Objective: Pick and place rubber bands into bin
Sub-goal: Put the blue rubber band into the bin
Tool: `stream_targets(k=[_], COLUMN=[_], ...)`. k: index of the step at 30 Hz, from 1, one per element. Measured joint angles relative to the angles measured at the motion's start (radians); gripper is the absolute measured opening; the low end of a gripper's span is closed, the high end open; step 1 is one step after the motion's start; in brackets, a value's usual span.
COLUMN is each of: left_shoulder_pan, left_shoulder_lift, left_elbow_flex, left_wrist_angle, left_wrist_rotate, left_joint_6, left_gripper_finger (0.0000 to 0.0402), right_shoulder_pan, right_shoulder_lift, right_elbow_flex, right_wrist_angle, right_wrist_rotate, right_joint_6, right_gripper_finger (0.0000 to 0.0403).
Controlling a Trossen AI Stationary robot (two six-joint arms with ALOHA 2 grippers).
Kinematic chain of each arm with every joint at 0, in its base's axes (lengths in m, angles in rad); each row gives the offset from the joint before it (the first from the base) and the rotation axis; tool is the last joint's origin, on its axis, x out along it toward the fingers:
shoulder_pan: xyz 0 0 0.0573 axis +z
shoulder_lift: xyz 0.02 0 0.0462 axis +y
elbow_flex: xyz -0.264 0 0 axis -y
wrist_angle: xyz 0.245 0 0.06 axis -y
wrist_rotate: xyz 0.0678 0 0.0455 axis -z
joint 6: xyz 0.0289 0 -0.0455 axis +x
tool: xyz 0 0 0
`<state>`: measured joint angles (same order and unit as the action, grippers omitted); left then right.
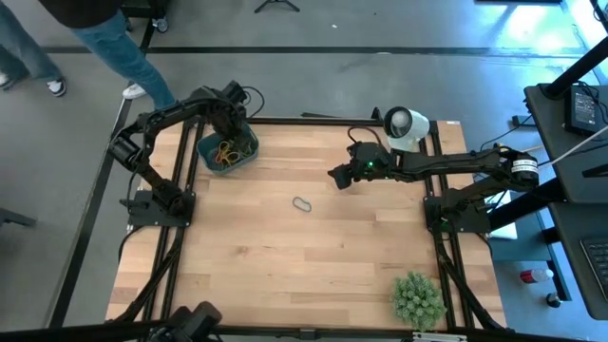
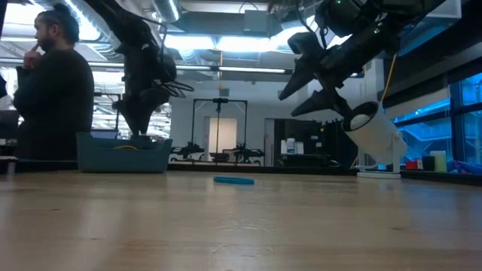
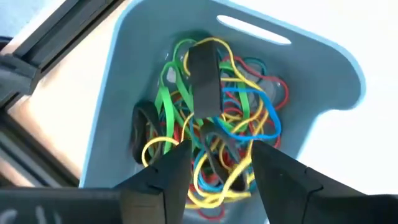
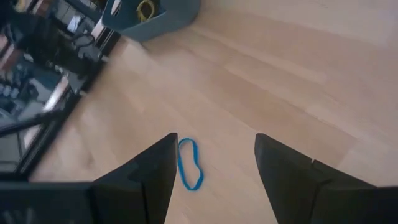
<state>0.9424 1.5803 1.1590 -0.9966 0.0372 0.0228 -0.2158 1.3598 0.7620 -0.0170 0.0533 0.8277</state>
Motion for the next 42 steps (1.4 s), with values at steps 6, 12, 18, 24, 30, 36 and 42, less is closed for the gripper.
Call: stream_targets(k=[6, 12, 18, 24, 30, 36, 42], left_shoulder_pan=[-0.01, -0.07, -0.192, -0.338, -0.44, -0.496, -0.525], left_shoulder_lift=[-0.059, -0.194, -0.292, -0.315, -0.315, -0.315, -0.315], left_elbow_flex=[0.012, 0.012, 0.013, 0.013, 0.013, 0.013, 0.013], left_wrist_angle=[-0.029, -0.016, 0.015, 0.037, 0.036, 0.036, 0.036], left_wrist_rotate=[0.001, -0.01, -0.028, -0.098, -0.151, -0.18, -0.252], left_joint_6=[-0.027, -0.089, -0.18, -0.284, -0.377, -0.437, -0.458], left_gripper_finger=[0.0153, 0.0135, 0.013, 0.0134, 0.0134, 0.0134, 0.0134], right_shoulder_pan=[0.039, 0.082, 0.103, 0.125, 0.142, 0.142, 0.143], right_shoulder_lift=[0.0, 0.0, 0.0, 0.043, 0.207, 0.415, 0.531], right_elbow_flex=[0.0, 0.0, 0.0, 0.091, 0.301, 0.478, 0.532], right_wrist_angle=[0.006, 0.006, 0.005, -0.094, -0.347, -0.577, -0.591], right_wrist_rotate=[-0.003, -0.002, -0.002, -0.001, -0.001, -0.001, -0.005], right_joint_6=[-0.1, -0.175, -0.19, -0.314, -0.415, -0.449, -0.509], right_gripper_finger=[0.0216, 0.0199, 0.0154, 0.0138, 0.0137, 0.0137, 0.0138])
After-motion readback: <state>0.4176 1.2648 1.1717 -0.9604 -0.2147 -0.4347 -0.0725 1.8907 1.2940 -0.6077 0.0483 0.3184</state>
